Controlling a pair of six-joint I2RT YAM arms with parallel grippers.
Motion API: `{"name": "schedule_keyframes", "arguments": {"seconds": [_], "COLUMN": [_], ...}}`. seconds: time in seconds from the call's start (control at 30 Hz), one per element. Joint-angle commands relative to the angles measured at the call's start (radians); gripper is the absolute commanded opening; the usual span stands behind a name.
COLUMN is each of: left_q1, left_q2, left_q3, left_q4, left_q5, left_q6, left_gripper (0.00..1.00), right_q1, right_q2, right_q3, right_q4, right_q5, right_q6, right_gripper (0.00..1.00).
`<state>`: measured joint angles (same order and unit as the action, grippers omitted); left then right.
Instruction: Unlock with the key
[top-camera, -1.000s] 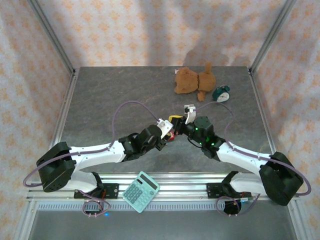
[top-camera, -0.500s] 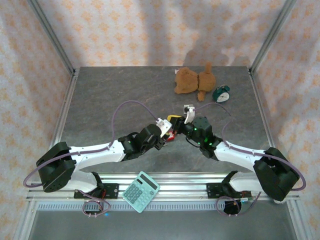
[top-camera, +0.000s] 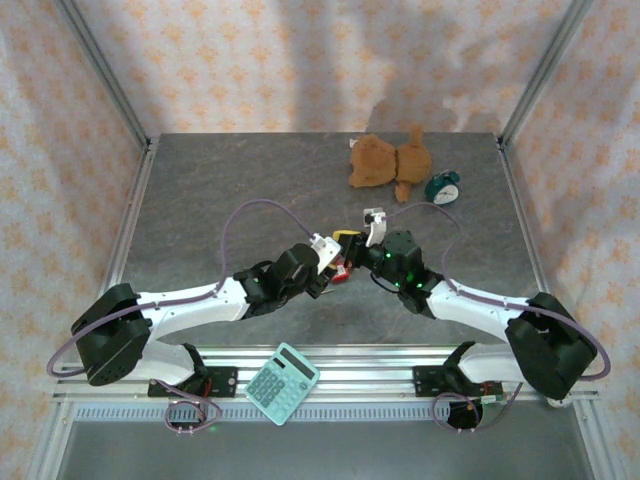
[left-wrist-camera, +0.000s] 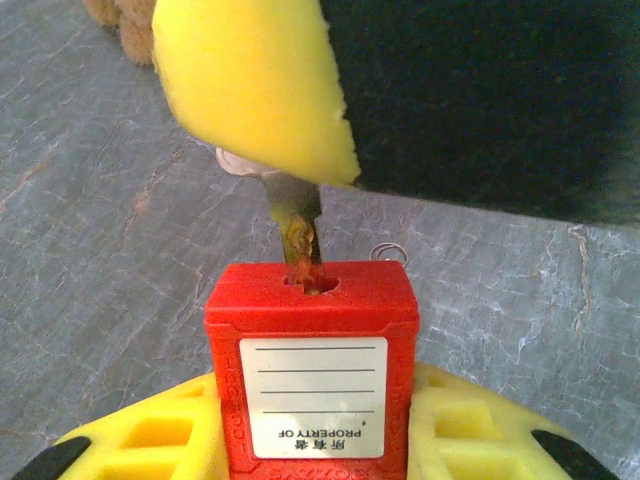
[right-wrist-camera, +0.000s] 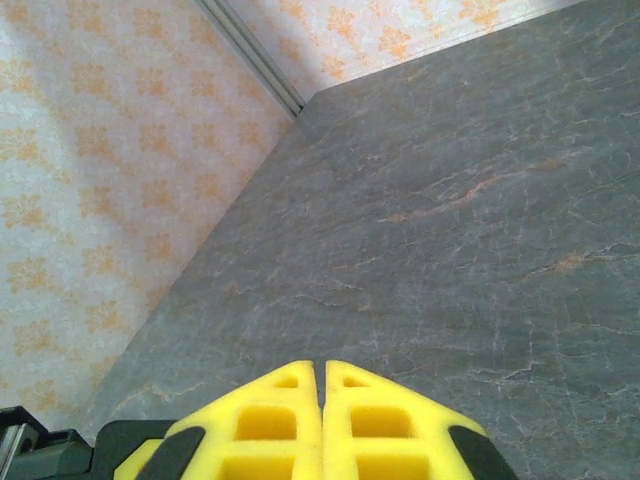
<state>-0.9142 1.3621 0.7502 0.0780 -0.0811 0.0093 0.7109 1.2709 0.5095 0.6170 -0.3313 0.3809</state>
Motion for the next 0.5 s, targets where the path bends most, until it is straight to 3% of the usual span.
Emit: {"name": "schedule_keyframes", "arguments": {"seconds": [0.0,0.17,0.33,0.47], "left_q1": [0.011,0.013,0.013,0.016], "left_q2": [-0.099,-0.109,-0.12,-0.137], "left_q3": [0.101,0.088,0.065,0.042], "left_q4": [0.366,0.382,0.41,0.436], "left_q5": [-0.01,-0.019,-0.03,-0.055], "left_q6": [0.038,0.025,-0.005,-0.011], "left_gripper": [0.25,0.24,0.24,0.24], "right_q1": [0.056,0.052,0.052,0.065], "right_q2": [0.032,0.005,-0.048,-0.059], "right_q3": [-0.013,0.026,-0.01,-0.018], "right_q4": [-0.275,-0.288,-0.203,-0.206], "right_q5": [-0.225,-0.196,-0.069,-0.073], "right_q6": [-0.014,-0.008,0.022,0.011], "right_gripper": [0.04,0.03,0.03,0.03]}}
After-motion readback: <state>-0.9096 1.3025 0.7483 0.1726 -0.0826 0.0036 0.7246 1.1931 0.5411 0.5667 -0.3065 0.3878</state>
